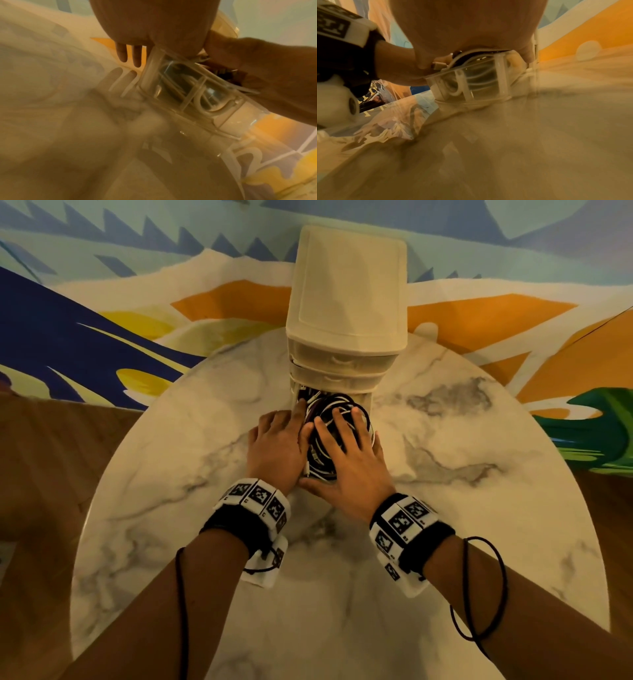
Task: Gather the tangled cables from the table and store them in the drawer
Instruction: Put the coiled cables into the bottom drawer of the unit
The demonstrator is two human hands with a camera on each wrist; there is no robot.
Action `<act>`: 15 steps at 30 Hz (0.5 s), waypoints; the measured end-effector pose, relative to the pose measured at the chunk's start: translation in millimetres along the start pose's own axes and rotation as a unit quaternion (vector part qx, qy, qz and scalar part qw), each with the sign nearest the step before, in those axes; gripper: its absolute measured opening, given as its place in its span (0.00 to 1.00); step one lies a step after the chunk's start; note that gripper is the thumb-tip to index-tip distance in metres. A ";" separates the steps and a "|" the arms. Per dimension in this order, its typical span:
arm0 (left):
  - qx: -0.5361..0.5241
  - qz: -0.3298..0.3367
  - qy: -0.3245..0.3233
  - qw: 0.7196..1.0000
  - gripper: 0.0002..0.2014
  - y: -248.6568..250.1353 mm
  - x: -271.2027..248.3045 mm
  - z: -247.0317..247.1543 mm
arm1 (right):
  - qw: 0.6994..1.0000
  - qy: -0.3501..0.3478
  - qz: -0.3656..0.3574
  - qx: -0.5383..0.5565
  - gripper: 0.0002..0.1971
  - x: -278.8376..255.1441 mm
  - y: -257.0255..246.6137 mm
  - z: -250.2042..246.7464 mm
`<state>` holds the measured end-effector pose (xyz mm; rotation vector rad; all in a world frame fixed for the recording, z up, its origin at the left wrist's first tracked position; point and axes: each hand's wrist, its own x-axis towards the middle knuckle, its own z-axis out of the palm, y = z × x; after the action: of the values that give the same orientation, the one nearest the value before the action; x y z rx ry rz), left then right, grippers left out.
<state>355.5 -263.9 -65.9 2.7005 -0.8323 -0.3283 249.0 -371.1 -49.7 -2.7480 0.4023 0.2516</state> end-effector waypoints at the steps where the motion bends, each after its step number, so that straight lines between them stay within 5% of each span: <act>1: -0.001 0.001 -0.006 1.000 0.32 0.3 -0.2 -0.7 | 1.000 0.000 0.003 0.001 0.46 0.2 -1.4 -0.7; 7: -0.051 -0.011 -0.008 0.999 0.26 3.8 -2.0 -6.0 | 1.000 -0.007 0.007 0.013 0.40 -0.5 -2.4 -3.1; 10: -0.039 0.099 0.044 0.993 0.27 7.1 -11.7 -11.3 | 1.000 -0.011 0.002 0.018 0.39 1.3 -0.9 -2.3; 12: 0.003 0.176 0.004 0.984 0.28 6.4 -20.8 -6.8 | 1.000 -0.004 -0.003 0.013 0.38 2.4 1.8 -2.1; 15: 0.032 0.184 -0.035 0.982 0.30 -3.5 -23.7 -1.5 | 1.000 0.003 -0.019 0.007 0.35 4.6 6.7 -1.9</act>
<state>338.6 -247.1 -62.6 2.5312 -1.3562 -0.3144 251.4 -378.9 -51.1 -2.7412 0.3504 0.2307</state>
